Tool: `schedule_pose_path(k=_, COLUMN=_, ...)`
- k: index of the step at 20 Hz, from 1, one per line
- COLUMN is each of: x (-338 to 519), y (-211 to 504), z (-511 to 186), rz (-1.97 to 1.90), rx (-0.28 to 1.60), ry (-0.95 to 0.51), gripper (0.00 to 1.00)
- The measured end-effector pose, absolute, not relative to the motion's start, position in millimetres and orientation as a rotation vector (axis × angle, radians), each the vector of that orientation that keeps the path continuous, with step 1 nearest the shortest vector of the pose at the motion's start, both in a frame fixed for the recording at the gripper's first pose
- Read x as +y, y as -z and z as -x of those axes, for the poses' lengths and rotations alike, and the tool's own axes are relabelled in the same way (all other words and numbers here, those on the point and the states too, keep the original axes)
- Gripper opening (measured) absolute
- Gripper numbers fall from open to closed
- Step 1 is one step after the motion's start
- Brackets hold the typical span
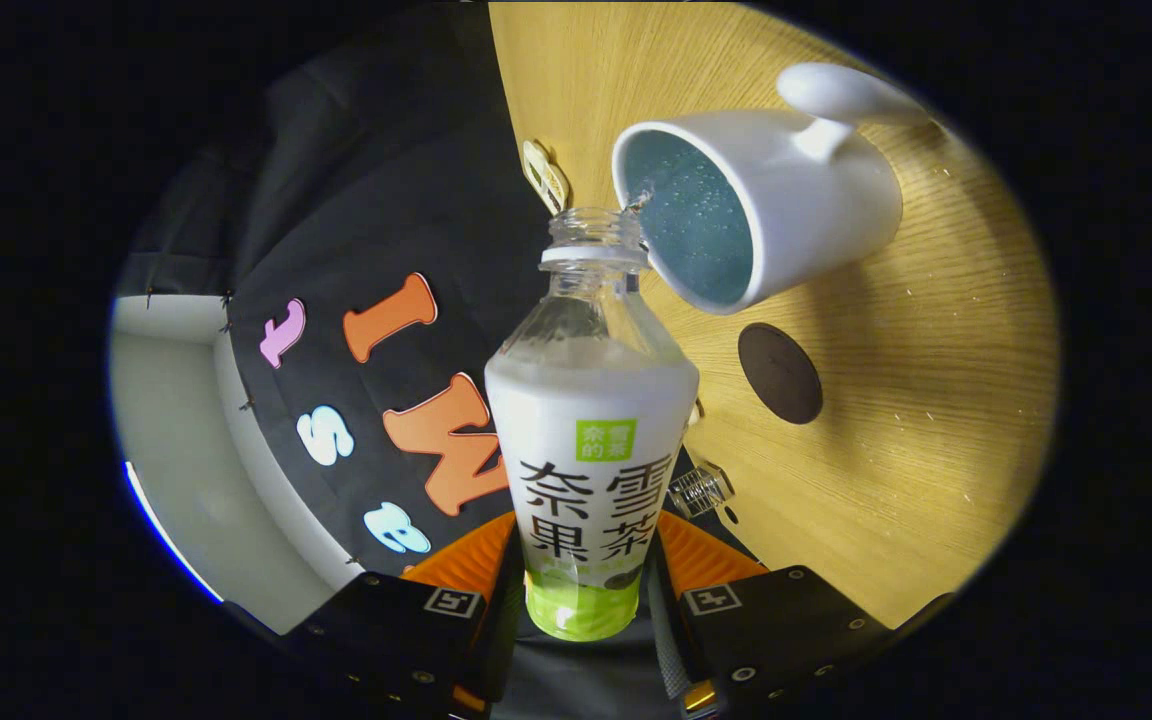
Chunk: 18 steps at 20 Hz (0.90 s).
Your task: Take the bottle from table, then pour the juice into the cup, finally place the bottle on the coaster
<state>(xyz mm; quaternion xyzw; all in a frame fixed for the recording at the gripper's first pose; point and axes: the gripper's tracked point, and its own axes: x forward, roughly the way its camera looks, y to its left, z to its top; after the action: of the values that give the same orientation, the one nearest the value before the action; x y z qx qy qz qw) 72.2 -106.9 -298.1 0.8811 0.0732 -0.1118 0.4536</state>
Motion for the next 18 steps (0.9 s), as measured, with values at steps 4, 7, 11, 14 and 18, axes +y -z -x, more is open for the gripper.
schedule_pose_path(k=4, x=-109.5, y=294.2, z=-72.1, rz=-2.21, rx=0.172, ry=0.273, gripper=0.59)
schedule_pose_path(k=7, x=-110.3, y=292.9, z=-70.5, rz=-2.246, rx=0.159, ry=0.273, gripper=0.59)
schedule_pose_path(k=11, x=-111.4, y=288.4, z=-71.3, rz=-2.297, rx=0.143, ry=0.267, gripper=0.59)
schedule_pose_path(k=14, x=-114.2, y=283.0, z=-71.4, rz=-2.322, rx=0.136, ry=0.262, gripper=0.59)
schedule_pose_path(k=18, x=-123.2, y=264.0, z=-78.7, rz=-2.352, rx=0.112, ry=0.247, gripper=0.59)
